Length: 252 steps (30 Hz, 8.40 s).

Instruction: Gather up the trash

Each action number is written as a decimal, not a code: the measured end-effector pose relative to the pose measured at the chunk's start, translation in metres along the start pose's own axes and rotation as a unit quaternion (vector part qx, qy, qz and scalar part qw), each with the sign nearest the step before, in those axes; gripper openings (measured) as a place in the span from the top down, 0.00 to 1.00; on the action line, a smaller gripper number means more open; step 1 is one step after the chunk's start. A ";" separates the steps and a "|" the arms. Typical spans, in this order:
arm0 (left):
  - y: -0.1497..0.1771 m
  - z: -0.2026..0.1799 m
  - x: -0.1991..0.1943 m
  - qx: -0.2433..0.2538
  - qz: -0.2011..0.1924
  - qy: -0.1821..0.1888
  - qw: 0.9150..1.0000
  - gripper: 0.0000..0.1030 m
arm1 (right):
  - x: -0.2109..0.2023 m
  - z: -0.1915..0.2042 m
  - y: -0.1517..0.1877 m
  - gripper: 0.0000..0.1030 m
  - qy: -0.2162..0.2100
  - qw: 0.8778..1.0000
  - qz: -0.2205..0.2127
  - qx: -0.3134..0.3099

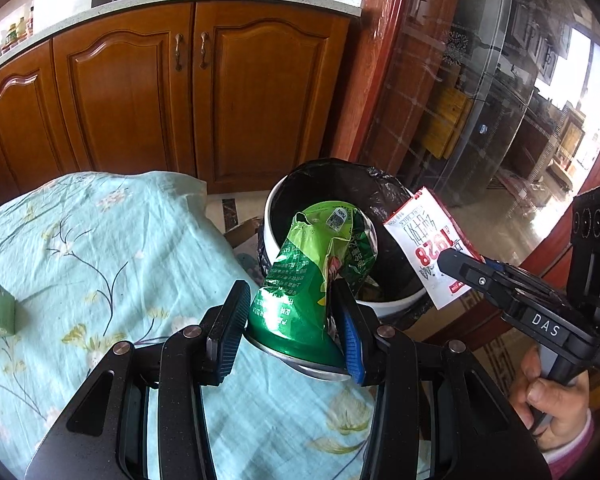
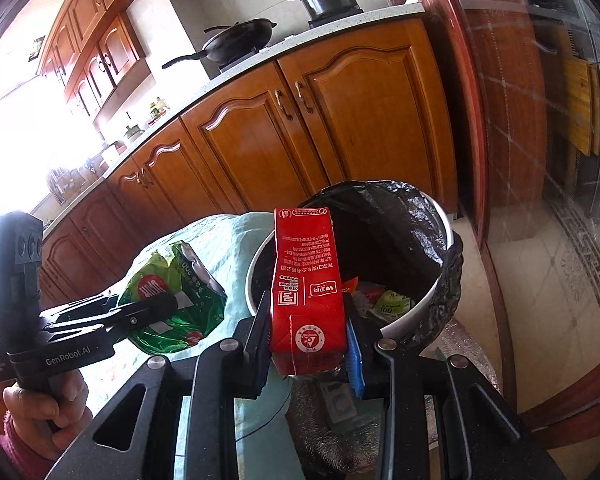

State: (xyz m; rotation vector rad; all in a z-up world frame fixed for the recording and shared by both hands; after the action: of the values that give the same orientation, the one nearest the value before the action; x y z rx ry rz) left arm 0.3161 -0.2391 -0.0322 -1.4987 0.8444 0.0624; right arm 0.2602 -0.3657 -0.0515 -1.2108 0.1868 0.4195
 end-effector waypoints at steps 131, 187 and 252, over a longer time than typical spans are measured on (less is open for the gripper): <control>0.090 0.058 -0.189 -0.029 -0.208 -0.151 0.966 0.00 | -0.121 0.085 0.039 0.00 0.075 0.972 -0.198 -0.102; 0.131 0.080 -0.221 -0.012 -0.206 -0.228 0.952 0.00 | -0.103 0.137 0.091 0.00 0.008 0.980 -0.156 -0.121; 0.136 0.078 -0.223 -0.010 -0.202 -0.231 0.952 0.00 | -0.103 0.146 0.095 0.00 0.000 0.981 -0.155 -0.118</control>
State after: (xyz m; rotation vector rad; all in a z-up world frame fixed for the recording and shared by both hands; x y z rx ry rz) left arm 0.1184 -0.0514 -0.0415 -1.5635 0.1554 0.1128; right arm 0.1153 -0.2242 -0.0460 -1.4456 -0.0547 0.1706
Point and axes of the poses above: each gripper's, at about its wrist camera, not at the fingertips, and x roughly the way its jaws point, z to its left, y to its underside, the point moved 10 cm from there along x, roughly the way its jaws point, and after that the axes turned 13 degrees about -z, right-handed, at the moved point
